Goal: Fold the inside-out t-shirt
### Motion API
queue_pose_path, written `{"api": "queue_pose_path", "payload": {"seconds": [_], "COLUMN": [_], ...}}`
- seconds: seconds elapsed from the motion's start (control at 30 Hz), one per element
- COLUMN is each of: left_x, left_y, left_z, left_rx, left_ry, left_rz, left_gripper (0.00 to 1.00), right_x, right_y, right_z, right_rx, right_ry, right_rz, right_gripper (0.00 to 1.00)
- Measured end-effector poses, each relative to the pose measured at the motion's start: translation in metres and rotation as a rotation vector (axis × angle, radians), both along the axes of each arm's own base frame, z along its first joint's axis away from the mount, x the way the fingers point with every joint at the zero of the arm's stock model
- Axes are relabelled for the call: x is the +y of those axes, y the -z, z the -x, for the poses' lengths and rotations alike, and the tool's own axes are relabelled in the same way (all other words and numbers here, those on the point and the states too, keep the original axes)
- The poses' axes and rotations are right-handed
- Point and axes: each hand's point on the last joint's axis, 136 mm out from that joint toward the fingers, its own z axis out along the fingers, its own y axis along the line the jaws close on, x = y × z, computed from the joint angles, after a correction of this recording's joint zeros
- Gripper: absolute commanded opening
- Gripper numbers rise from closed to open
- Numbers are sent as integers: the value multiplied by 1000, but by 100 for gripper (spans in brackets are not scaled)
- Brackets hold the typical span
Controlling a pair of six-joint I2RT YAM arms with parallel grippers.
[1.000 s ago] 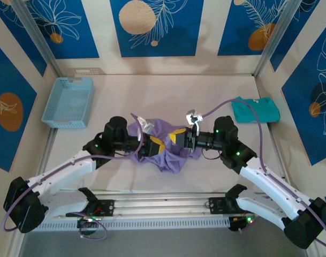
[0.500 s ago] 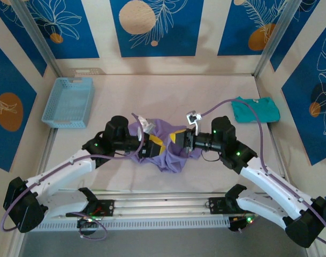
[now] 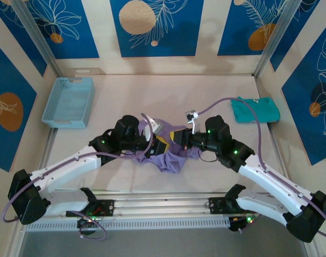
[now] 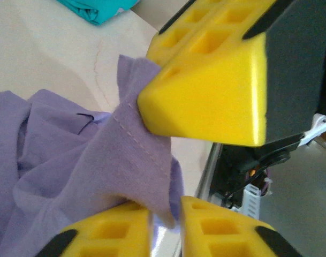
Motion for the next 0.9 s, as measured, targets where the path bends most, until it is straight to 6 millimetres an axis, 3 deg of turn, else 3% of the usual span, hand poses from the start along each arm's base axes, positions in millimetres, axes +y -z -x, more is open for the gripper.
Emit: {"api": "queue_pose_path", "payload": {"seconds": [0.07,0.2,0.37,0.47,0.67,0.9], "left_x": [0,-1,2,8,20,21], "left_y": [0,-3,-6,-12,-38,-48], "left_z": [0,-1,9,17,26,31], "left_rx": [-15,-36,-69,-87,-154,-155], "left_ry": [8,25,100,140,189,217], "left_rz": [-2,17,65,102,203,244], "left_gripper": [0,0,0,0,0,0], "right_x": [-1,-4,-9,-16,-23,-7], "right_y": [0,-4,-9,-14,-26,-13], "right_z": [1,4,7,11,35,65], "right_rx": [3,-7,-24,-52,-136,-150], "right_ry": [3,-2,-40,-96,-277,-478], "right_rz": [4,-1,5,2,-48,-109], "right_gripper": [0,2,27,36,39,35]}}
